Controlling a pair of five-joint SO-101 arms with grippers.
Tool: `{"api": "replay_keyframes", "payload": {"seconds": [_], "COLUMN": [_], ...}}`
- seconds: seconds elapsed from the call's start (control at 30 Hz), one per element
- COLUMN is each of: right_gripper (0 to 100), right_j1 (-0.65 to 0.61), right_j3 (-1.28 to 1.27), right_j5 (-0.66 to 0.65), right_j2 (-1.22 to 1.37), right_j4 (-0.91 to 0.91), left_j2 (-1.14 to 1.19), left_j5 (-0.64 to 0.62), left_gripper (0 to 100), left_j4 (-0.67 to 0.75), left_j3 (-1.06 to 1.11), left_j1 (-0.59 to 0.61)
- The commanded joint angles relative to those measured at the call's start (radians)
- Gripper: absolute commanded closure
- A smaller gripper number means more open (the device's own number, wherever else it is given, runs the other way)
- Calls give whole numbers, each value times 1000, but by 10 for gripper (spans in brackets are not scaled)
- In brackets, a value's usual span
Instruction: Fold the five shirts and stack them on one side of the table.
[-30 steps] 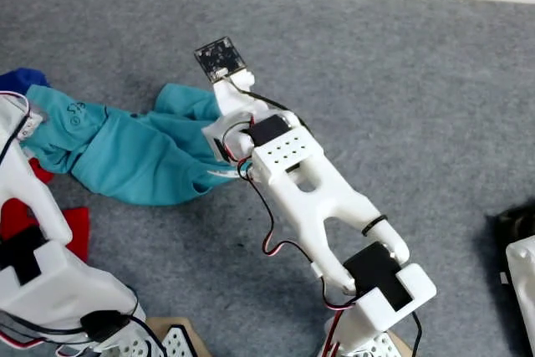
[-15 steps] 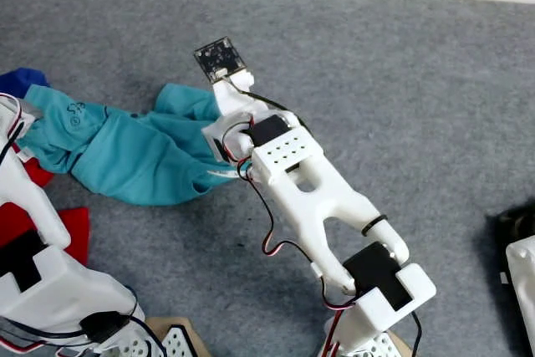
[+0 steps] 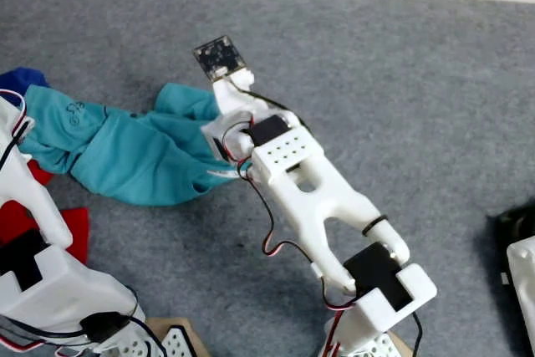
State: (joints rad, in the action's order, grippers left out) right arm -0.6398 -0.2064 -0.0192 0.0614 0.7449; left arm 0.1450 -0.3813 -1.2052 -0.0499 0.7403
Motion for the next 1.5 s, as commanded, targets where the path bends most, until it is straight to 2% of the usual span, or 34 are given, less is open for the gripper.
{"api": "replay_keyframes", "payload": {"seconds": [0.0, 0.13, 0.3, 0.53, 0.7, 0.87, 0.97, 1.27, 1.47], "right_gripper": [861, 861, 861, 861, 861, 854, 809, 782, 782], "right_j1": [-7, -7, -7, -7, -36, -50, -67, -176, -191], "right_j3": [1, 1, -1, 1, 4, 4, 8, 228, 277], "right_j5": [5, 5, 5, 11, 11, 11, 11, 11, 11], "right_j2": [-12, -12, -12, -18, -16, -7, 12, 237, 246], "right_j4": [-18, -18, -18, -13, 4, -70, -90, -85, -84], "left_j2": [-45, -45, -1, -16, -59, -61, -61, -61, -61], "left_j5": [6, 8, 8, 5, 5, 5, 6, 6, 6], "left_gripper": [983, 982, 995, 994, 994, 994, 994, 994, 994], "left_j4": [8, 9, 95, 91, 18, 21, 25, 64, 64], "left_j3": [-16, 1, 58, -5, -65, -12, 33, 59, 58], "left_j1": [-22, -19, -16, -22, -16, -15, -16, 18, 56]}}
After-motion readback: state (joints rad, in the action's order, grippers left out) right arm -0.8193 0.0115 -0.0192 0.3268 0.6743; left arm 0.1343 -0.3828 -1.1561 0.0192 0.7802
